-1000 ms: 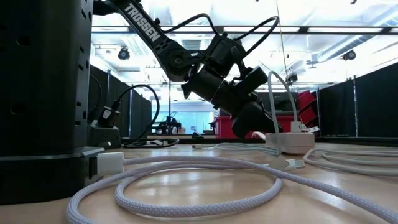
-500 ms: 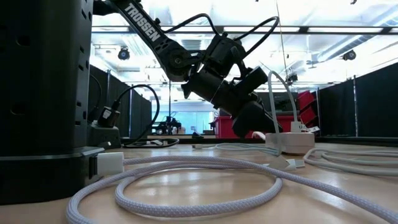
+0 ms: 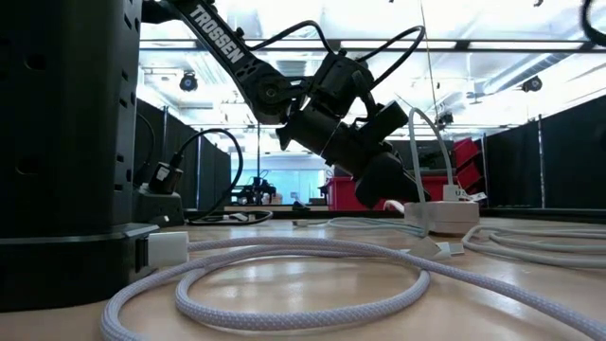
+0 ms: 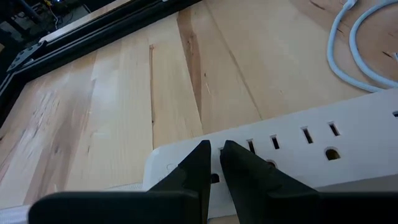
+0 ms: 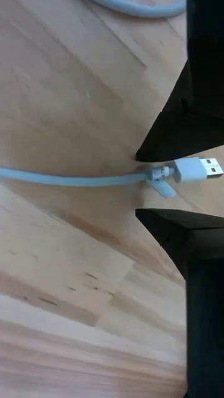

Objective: Insert USB
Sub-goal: Insert the white charger cable into the white outlet extension

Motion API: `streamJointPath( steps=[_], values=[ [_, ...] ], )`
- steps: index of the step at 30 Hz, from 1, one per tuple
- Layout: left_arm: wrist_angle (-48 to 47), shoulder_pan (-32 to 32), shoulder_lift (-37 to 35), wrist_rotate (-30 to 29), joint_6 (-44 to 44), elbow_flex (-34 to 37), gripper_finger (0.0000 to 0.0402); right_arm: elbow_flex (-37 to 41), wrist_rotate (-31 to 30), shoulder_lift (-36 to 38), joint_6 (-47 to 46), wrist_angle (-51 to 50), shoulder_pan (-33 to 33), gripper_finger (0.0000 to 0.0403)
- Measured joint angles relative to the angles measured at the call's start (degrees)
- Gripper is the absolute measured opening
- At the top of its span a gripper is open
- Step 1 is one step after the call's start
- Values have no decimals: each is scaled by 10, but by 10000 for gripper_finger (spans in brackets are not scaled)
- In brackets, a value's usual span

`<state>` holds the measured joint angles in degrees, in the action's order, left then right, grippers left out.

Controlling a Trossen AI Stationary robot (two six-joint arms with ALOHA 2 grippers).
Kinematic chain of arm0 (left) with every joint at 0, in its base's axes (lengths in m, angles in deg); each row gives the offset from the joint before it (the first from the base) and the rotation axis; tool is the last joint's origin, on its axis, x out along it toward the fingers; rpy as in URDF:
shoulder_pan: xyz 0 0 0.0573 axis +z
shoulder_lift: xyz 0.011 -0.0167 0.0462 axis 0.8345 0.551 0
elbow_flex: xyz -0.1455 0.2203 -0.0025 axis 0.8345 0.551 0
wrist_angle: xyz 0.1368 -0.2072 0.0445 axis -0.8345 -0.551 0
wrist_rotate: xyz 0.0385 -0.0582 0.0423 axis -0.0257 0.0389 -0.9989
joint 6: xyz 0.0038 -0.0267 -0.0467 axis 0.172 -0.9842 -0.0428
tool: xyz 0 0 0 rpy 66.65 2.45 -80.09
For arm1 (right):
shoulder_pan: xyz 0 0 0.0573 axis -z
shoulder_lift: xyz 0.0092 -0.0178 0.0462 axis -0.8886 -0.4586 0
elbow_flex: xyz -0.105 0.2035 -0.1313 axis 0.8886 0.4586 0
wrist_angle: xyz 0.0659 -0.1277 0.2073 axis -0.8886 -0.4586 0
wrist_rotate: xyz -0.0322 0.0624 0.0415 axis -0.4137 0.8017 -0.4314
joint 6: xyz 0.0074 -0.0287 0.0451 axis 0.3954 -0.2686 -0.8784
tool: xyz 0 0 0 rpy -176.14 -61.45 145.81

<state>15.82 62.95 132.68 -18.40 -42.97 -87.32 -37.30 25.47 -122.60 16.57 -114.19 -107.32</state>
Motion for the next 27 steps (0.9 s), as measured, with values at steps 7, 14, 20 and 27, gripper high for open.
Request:
streamJointPath(
  steps=[7, 14, 20, 27],
  values=[
    [0, 0, 0, 0, 0, 0, 41, 0, 8, -7, 7, 3, 2, 97],
    [0, 0, 0, 0, 0, 0, 41, 4, 13, -9, 50, 8, 9, 63],
    [0, 0, 0, 0, 0, 0, 41, 9, 28, -14, 54, 21, 12, 11],
    [0, 0, 0, 0, -3, 0, 41, 8, 46, -32, 45, 15, 17, 1]
  ],
)
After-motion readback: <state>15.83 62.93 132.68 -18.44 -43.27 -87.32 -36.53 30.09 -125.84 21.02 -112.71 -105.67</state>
